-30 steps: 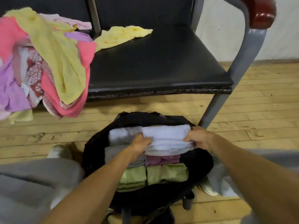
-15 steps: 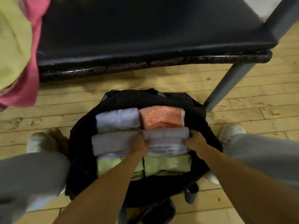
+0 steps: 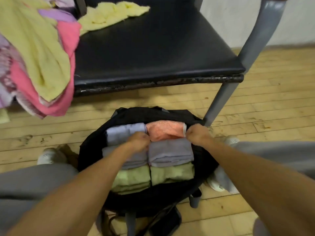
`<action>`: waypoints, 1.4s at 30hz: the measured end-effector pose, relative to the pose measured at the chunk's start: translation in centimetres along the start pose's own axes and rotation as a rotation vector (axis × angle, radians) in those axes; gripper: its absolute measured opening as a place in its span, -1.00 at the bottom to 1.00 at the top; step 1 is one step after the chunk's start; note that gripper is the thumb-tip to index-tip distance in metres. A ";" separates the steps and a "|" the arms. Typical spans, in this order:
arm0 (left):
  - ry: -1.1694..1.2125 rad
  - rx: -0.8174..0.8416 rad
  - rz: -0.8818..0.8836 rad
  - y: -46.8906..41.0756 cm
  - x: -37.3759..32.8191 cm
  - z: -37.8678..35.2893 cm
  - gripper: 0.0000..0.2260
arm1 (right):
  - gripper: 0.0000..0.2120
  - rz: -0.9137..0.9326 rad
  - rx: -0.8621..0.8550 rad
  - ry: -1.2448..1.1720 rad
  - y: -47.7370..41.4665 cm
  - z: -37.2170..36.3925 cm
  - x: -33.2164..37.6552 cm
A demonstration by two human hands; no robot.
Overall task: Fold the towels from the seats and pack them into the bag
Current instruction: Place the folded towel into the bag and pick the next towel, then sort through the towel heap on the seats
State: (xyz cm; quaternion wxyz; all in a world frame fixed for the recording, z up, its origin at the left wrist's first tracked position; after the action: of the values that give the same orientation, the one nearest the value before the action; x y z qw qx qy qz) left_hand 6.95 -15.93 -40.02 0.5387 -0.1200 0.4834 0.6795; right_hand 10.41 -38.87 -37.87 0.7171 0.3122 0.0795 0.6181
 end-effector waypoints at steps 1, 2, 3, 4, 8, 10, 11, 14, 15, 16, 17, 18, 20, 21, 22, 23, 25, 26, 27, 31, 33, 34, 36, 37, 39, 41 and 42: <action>0.014 0.039 -0.019 1.0 -1.2 1.4 -0.88 | -0.76 0.042 -0.009 -0.029 0.7 1.2 1.2; 0.037 0.056 -0.044 2.1 -2.3 2.7 -0.87 | -0.76 0.083 -0.024 -0.066 1.6 2.3 2.5; 0.063 0.051 -0.079 3.4 -3.3 4.1 -0.88 | -0.77 0.122 -0.047 -0.118 2.7 3.4 3.7; 0.080 0.041 -0.119 4.8 -4.4 5.6 -0.87 | -0.80 0.150 -0.068 -0.178 3.8 4.6 5.1; 0.078 0.000 -0.240 10.0 -7.6 11.0 -0.83 | -0.77 0.302 -0.120 -0.312 7.7 8.9 10.6; 0.084 -0.072 -0.299 12.5 -8.2 14.0 -0.83 | -0.78 0.385 -0.168 -0.314 9.8 10.8 13.8; 0.087 -0.114 -0.324 13.6 -8.3 15.6 -0.82 | -0.80 0.429 -0.183 -0.318 10.6 11.6 15.4; 0.091 -0.240 -0.368 16.3 -7.9 20.2 -0.81 | -0.80 0.530 -0.178 -0.364 12.2 12.7 19.6; 0.091 -0.290 -0.370 17.2 -7.5 21.7 -0.81 | -0.82 0.552 -0.166 -0.376 12.5 12.7 21.1; 0.097 -0.348 -0.364 17.7 -7.0 23.0 -0.82 | -0.83 0.570 -0.158 -0.383 12.7 12.6 22.5; 0.109 -0.408 -0.353 18.1 -6.4 24.2 -0.82 | -0.85 0.584 -0.162 -0.385 12.7 12.4 23.8; 0.131 -0.464 -0.343 18.2 -5.8 25.2 -0.81 | -0.86 0.595 -0.170 -0.391 12.7 12.0 25.0; 0.183 -0.558 -0.328 18.4 -5.1 27.0 -0.80 | -0.90 0.622 -0.172 -0.426 12.4 11.0 27.3; 0.194 -0.592 -0.329 18.5 -4.9 27.8 -0.81 | -0.92 0.628 -0.161 -0.457 12.1 10.4 28.4; 0.197 -0.623 -0.333 18.6 -4.8 28.4 -0.82 | -0.94 0.626 -0.145 -0.489 11.9 9.7 29.4; 0.188 -0.655 -0.340 18.8 -4.8 29.0 -0.83 | -0.91 0.625 -0.136 -0.508 11.6 9.1 30.4; 0.160 -0.706 -0.355 19.1 -4.5 29.7 -0.82 | -0.78 0.622 -0.142 -0.494 10.9 7.9 32.3; 0.155 -0.718 -0.356 19.2 -4.3 29.9 -0.81 | -0.71 0.616 -0.154 -0.455 10.7 7.4 33.0; 0.156 -0.723 -0.348 19.2 -4.0 30.1 -0.80 | -0.66 0.613 -0.178 -0.392 10.6 6.9 33.6; 0.224 -0.733 -0.307 18.8 -3.5 30.0 -0.82 | -0.75 0.627 -0.343 -0.153 10.3 5.5 35.0; 0.276 -0.727 -0.304 18.4 -3.5 29.8 -0.83 | -0.83 0.635 -0.409 -0.075 10.4 5.4 35.2; 0.293 -0.725 -0.305 18.3 -3.6 29.6 -0.83 | -0.88 0.638 -0.426 -0.046 10.5 5.5 35.2; 0.311 -0.719 -0.309 18.2 -3.7 29.3 -0.83 | -0.92 0.635 -0.424 -0.057 10.5 6.1 35.0; 0.318 -0.718 -0.309 18.1 -3.8 29.3 -0.83 | -0.89 0.626 -0.412 -0.107 10.5 6.5 34.8; 0.339 -0.717 -0.313 18.0 -4.1 29.2 -0.83 | -0.86 0.604 -0.384 -0.252 10.3 7.8 34.0; 0.361 -0.719 -0.316 17.7 -4.6 29.0 -0.83 | -0.83 0.602 -0.401 -0.339 10.4 9.4 32.9; 0.375 -0.717 -0.313 17.4 -4.9 28.9 -0.83 | -0.82 0.610 -0.407 -0.359 10.6 10.2 32.3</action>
State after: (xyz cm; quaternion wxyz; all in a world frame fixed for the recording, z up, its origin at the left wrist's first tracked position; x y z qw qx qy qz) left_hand 4.43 4.58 -12.92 0.4625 -0.4927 0.2823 0.6809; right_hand 13.85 -11.78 -15.18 0.5506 0.2763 -0.2670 0.7411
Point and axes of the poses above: each hand's wrist, its own y-axis away from the middle knuckle, its own z-axis out of the back of the hand, x = y × z, the point moved 1 cm from there along -y, towards the middle knuckle, and after that the axes turned 4 degrees about -z, right-handed, at the moved point
